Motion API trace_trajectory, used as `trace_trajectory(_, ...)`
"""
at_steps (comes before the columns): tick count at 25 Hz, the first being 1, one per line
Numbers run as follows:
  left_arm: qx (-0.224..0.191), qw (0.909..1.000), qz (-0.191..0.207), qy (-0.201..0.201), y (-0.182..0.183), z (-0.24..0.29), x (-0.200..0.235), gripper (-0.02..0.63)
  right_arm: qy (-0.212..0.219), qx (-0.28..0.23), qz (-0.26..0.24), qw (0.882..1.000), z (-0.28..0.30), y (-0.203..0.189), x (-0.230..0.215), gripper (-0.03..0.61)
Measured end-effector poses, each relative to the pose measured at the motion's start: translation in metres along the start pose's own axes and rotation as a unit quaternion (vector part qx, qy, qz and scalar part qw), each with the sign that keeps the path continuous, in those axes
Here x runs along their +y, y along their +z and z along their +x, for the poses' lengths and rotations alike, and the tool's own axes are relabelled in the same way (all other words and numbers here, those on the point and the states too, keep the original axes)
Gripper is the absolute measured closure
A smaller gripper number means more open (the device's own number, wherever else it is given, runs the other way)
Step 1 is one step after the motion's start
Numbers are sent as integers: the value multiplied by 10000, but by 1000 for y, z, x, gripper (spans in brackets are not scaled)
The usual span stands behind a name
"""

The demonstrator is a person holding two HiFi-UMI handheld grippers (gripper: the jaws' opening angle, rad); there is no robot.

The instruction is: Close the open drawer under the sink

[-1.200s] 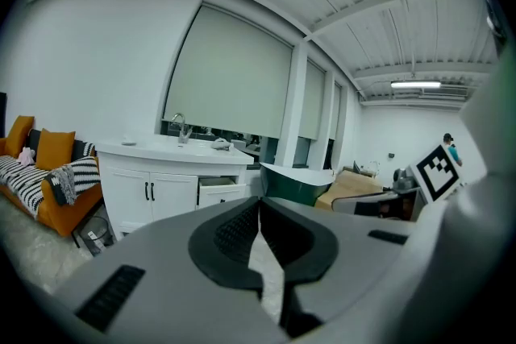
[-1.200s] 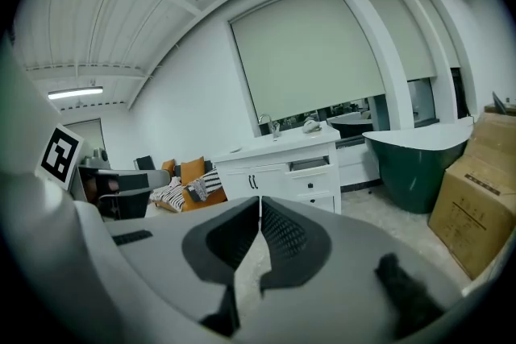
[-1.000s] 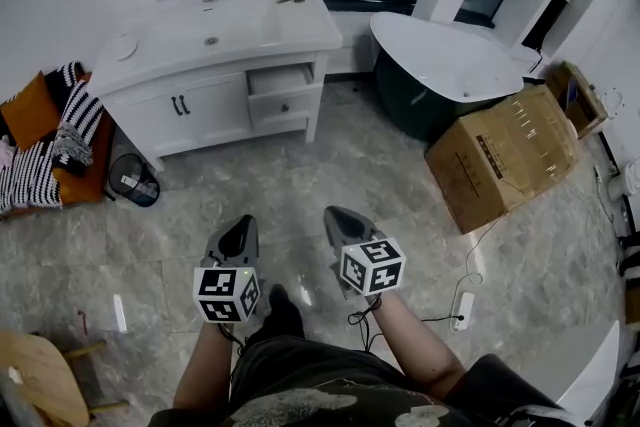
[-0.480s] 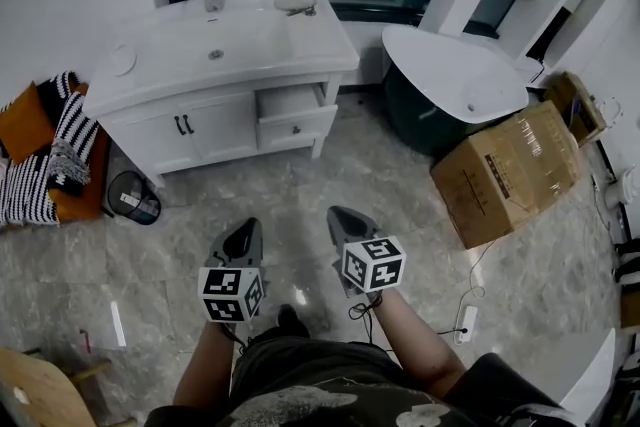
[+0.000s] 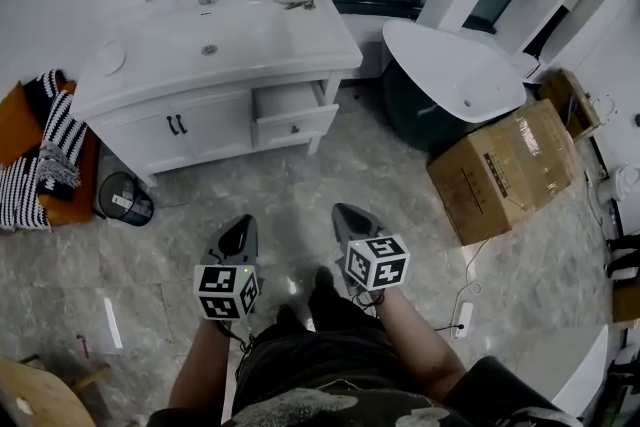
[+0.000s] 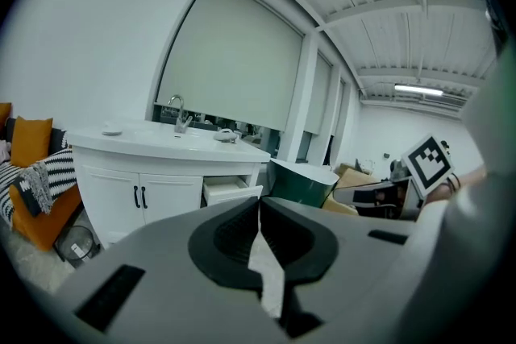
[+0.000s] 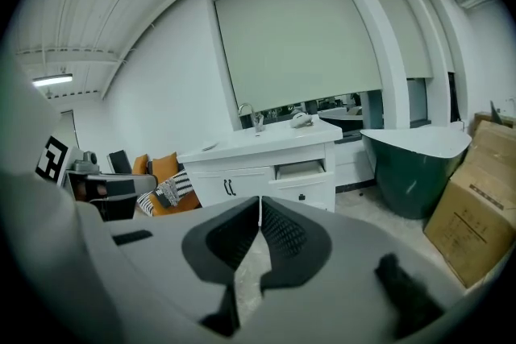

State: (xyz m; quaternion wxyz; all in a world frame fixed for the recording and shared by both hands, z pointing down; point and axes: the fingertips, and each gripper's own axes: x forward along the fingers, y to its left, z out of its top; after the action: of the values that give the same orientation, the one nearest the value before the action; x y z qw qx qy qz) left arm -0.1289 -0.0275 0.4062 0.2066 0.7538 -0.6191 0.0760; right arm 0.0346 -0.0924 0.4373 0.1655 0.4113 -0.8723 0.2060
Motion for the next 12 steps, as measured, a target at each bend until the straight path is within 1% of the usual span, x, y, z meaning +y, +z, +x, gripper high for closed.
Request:
trace_trajectory(7, 58, 9998, -97, 146, -1, 30, 12, 595, -24, 82, 117, 9999, 32, -2, -30, 557)
trace_trajectory(12, 72, 9992, -145, 371, 3, 64, 24, 594, 141, 174, 72, 9997, 76, 1, -50, 557)
